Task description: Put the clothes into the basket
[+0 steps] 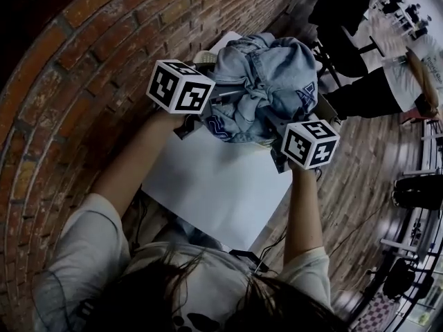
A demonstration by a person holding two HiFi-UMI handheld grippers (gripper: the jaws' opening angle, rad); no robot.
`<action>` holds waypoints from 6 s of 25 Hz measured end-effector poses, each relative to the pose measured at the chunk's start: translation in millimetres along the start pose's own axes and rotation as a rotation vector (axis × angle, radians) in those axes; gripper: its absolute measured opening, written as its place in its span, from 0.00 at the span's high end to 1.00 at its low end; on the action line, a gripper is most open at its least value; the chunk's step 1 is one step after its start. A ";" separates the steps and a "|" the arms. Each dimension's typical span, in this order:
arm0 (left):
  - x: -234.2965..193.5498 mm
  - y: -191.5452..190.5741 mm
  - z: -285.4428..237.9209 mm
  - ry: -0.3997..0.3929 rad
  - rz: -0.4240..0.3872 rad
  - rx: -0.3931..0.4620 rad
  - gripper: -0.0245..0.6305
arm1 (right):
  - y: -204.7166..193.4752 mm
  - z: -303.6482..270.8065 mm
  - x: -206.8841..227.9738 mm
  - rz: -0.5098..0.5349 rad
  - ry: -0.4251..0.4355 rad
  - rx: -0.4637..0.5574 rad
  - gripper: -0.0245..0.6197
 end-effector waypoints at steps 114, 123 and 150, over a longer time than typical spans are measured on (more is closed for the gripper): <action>159.2 -63.8 145.9 0.341 -0.233 0.332 0.95 | -23.8 95.7 -184.4 0.145 -0.396 0.315 0.95; 203.0 -100.6 190.7 0.323 -0.204 0.331 0.95 | -49.5 120.6 -253.2 0.168 -0.364 0.311 0.95; 205.6 -97.1 198.7 0.314 -0.172 0.340 0.95 | -51.2 117.9 -262.8 0.150 -0.340 0.278 0.95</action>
Point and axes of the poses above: the fingertips, and each gripper's own axes: z backward along the fingers, x to its right, y out of its top, the point moved 4 cm from there along z, backward along the fingers, and after that the axes turned 10 degrees about y, right-handed, at the moved point
